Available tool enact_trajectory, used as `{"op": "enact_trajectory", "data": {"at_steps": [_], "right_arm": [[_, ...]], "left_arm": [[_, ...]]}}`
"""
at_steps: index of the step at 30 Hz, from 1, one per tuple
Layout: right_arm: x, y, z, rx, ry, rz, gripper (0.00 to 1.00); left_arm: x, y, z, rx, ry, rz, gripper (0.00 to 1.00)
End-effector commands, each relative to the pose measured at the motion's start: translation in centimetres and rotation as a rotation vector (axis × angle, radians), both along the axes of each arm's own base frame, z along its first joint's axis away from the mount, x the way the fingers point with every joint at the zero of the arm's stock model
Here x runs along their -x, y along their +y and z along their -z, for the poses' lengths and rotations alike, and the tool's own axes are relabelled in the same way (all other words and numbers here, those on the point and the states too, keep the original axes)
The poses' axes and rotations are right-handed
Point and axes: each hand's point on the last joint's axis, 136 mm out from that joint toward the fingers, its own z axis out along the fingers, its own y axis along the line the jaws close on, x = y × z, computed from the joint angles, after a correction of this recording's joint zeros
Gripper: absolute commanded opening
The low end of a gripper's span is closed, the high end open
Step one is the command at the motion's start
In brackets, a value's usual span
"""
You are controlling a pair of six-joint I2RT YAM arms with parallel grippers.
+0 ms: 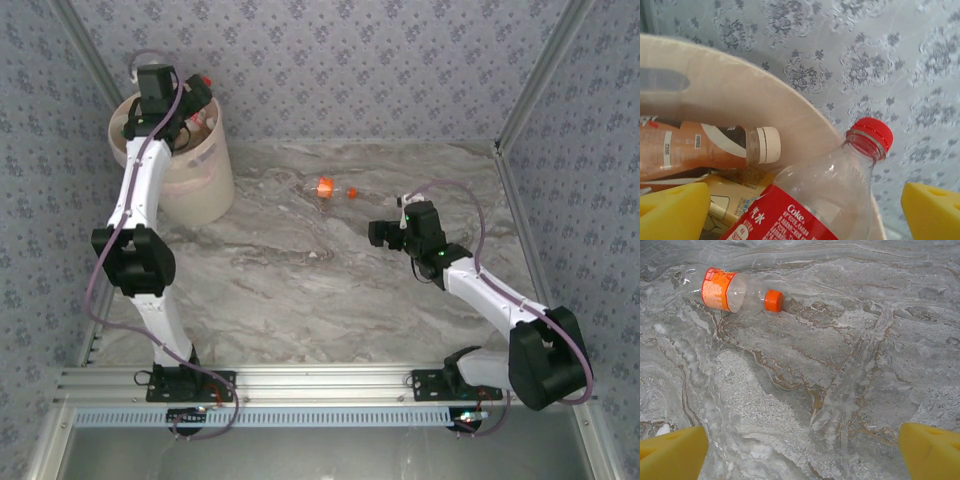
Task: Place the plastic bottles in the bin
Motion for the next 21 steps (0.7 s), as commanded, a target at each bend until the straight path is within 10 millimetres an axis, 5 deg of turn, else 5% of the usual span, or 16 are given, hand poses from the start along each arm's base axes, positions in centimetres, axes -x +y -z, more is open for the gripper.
{"op": "enact_trajectory", "data": {"at_steps": [1, 8, 15, 21], "right_arm": [[-0.1, 0.2, -0.1, -0.009, -0.005, -0.008, 1.0], [-0.1, 0.1, 0.0, -0.004, -0.002, -0.002, 1.0], [-0.2, 0.0, 0.2, -0.004, 0.002, 0.003, 1.0], [-0.1, 0.1, 0.3, 0.0, 0.009, 0.002, 1.0]], "left_arm": [[1.0, 0.8, -2.7, -0.274, 0.01, 0.089, 0.98], [0.0, 1.3, 1.9, -0.451, 0.237, 0.194, 0.91], [-0.7, 0.2, 3.7, -0.415, 0.257, 0.256, 0.7], [-0.8, 0.0, 4.3, -0.389, 0.269, 0.259, 0.73]]}}
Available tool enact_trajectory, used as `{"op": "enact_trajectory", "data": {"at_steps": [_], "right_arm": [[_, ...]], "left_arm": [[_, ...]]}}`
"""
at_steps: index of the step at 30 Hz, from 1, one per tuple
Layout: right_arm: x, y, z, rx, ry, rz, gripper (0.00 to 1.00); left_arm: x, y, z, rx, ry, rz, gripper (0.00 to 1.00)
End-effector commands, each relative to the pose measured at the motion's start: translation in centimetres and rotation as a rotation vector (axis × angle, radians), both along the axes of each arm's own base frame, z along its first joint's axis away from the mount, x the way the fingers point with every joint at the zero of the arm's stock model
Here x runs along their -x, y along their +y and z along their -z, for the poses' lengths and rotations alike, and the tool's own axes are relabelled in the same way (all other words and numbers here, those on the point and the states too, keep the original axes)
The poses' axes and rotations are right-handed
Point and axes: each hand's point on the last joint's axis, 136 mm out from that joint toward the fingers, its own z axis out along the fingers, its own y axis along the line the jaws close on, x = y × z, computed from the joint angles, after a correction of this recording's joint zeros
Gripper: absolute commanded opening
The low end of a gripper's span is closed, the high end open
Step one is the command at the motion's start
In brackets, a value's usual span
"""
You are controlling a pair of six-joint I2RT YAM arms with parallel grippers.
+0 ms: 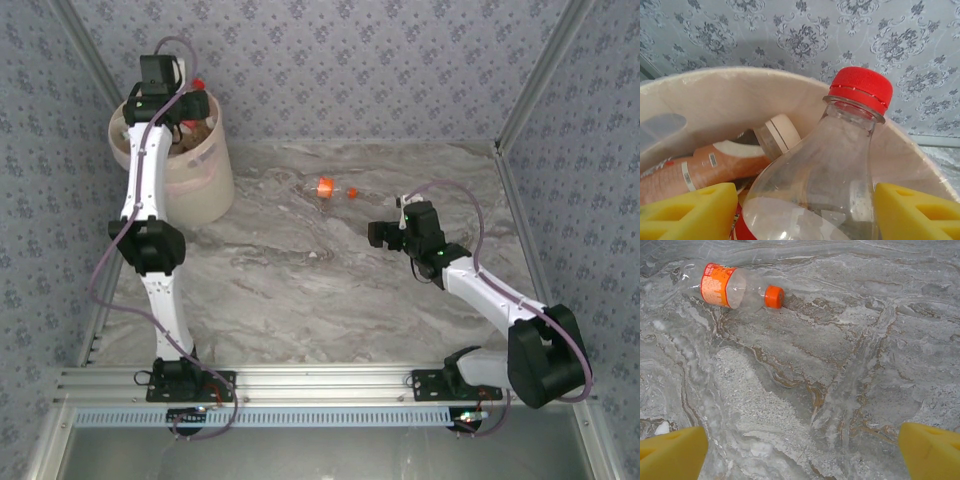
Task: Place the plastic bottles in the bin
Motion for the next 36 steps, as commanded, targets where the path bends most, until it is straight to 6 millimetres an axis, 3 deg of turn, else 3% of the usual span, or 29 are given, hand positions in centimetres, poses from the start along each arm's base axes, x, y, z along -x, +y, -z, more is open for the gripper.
{"op": "enact_trajectory", "data": {"at_steps": [1, 9, 15, 17, 19, 23, 29, 36], "right_arm": [[-0.2, 0.0, -0.1, -0.003, -0.004, 0.007, 1.0], [-0.1, -0.1, 0.0, -0.001, -0.003, 0.008, 1.0], [-0.3, 0.0, -0.1, -0.007, -0.011, 0.006, 1.0], [-0.4, 0.1, -0.2, -0.009, -0.014, 0.004, 1.0], [-0.6, 0.3, -0.2, -0.011, -0.018, -0.004, 1.0], [-1.9, 1.1, -1.2, 0.0, -0.042, -0.047, 1.0], [-5.0, 2.9, -1.3, 0.049, -0.066, -0.169, 1.0], [-7.4, 6.8, 0.2, 0.084, -0.014, -0.498, 1.0]], "left_arm": [[0.4, 0.0, 1.6, 0.004, 0.063, 0.004, 0.73], [1.6, 1.9, 2.2, 0.022, 0.108, -0.078, 0.59], [3.0, 2.1, 0.7, 0.04, 0.101, -0.084, 0.55], [3.1, 1.8, 0.5, 0.053, 0.098, -0.07, 0.59], [3.2, 1.4, 0.1, 0.087, 0.087, -0.053, 0.69], [3.7, 0.5, -3.3, 0.188, 0.009, -0.018, 0.86], [5.4, -1.6, -8.7, 0.352, -0.104, 0.062, 0.94], [7.3, -5.0, -10.5, 0.503, -0.122, 0.17, 0.98]]}}
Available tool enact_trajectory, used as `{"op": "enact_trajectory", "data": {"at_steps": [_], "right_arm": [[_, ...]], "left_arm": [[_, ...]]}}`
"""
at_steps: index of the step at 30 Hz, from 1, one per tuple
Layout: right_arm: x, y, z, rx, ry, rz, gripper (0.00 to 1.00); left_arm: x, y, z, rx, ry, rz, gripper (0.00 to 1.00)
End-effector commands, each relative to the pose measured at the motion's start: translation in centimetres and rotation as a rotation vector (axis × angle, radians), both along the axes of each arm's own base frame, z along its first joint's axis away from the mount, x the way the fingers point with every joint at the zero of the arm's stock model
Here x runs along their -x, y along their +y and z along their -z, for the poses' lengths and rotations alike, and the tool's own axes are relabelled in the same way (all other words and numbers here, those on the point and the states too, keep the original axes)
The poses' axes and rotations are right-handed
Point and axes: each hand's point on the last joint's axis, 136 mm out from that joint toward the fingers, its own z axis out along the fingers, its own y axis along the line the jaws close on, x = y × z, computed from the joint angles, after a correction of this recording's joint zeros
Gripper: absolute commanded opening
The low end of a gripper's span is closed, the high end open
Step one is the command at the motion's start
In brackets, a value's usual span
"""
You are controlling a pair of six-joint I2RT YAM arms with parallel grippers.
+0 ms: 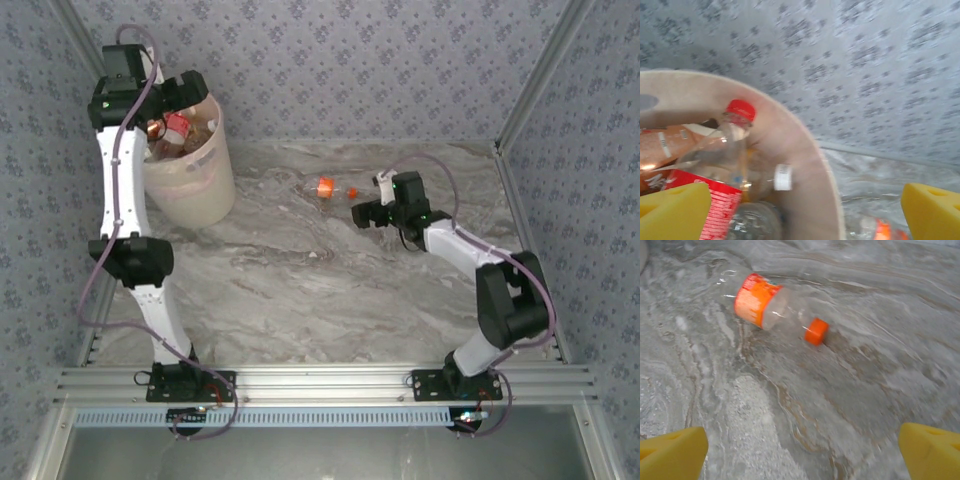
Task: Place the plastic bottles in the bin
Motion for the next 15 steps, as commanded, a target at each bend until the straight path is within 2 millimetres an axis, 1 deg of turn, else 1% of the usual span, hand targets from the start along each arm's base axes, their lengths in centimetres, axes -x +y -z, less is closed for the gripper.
{"op": "enact_trajectory", "data": {"at_steps": [1, 3, 5, 7, 9, 12, 15], "right_arm": [[-0.4, 2.4, -0.3, 0.005, 0.013, -0.225, 1.0], [-1.6, 3.1, -0.8, -0.01, 0.008, -0.272, 1.0], [-2.5, 3.7, -0.6, -0.013, 0.009, -0.33, 1.0], [-3.2, 4.2, 0.1, -0.003, 0.018, -0.388, 1.0], [-3.8, 4.6, 0.8, 0.012, 0.026, -0.439, 1.0], [-5.1, 5.0, 2.1, 0.052, 0.033, -0.491, 1.0], [-6.6, 5.0, 3.8, 0.129, 0.065, -0.533, 0.99]], "left_arm": [[1.9, -3.1, -2.9, 0.111, -0.071, 0.099, 0.98], [2.6, -4.4, -2.8, 0.126, -0.088, 0.131, 0.98], [3.7, -5.9, -3.1, 0.143, -0.129, 0.161, 0.98], [4.9, -7.2, -3.3, 0.171, -0.163, 0.194, 0.98], [6.2, -8.5, -2.7, 0.202, -0.181, 0.221, 0.98], [8.4, -10.1, -2.3, 0.242, -0.216, 0.261, 0.98], [10.2, -11.2, -0.7, 0.258, -0.182, 0.263, 0.98]]}}
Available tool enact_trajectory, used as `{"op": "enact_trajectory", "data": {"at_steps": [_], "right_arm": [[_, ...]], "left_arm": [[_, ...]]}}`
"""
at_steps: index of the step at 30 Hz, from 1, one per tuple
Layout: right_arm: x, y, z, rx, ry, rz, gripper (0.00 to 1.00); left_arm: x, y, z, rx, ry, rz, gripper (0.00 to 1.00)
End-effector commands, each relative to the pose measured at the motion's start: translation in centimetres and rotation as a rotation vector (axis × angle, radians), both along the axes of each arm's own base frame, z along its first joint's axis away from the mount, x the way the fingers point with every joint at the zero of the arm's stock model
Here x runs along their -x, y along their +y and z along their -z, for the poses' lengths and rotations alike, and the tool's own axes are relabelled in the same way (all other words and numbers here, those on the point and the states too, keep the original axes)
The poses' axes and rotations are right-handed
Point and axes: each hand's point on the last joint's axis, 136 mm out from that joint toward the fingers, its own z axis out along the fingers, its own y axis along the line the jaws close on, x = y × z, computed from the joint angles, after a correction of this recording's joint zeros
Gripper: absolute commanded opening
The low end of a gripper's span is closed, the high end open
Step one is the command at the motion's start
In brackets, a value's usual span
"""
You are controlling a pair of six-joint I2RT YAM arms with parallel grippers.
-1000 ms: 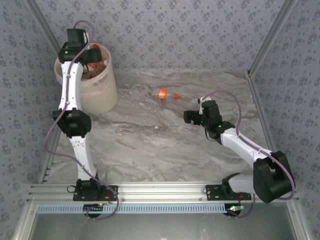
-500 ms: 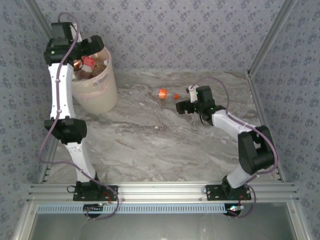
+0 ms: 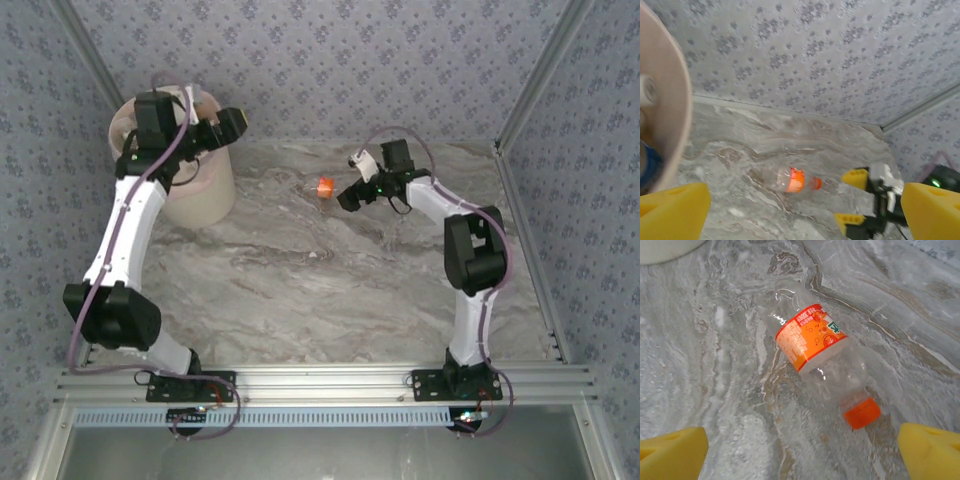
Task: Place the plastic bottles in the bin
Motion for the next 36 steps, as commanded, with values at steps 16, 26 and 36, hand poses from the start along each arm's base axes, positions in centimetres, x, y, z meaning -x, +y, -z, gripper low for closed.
{"op": "enact_trajectory", "data": {"at_steps": [16, 26, 36], "right_arm": [[-3.9, 3.6, 7.7, 0.248, 0.01, -0.247, 0.9], [-4.1, 5.4, 8.3, 0.236, 0.033, -0.258, 0.69], [-3.1, 4.9, 2.1, 0.19, -0.154, -0.106, 0.46]], "left_arm": [[5.2, -3.5, 3.8, 0.102, -0.041, 0.098, 0.98], [5.3, -3.3, 5.4, 0.095, -0.024, 0.078, 0.98], [5.2, -4.8, 7.4, 0.088, 0.026, 0.106, 0.98]]}}
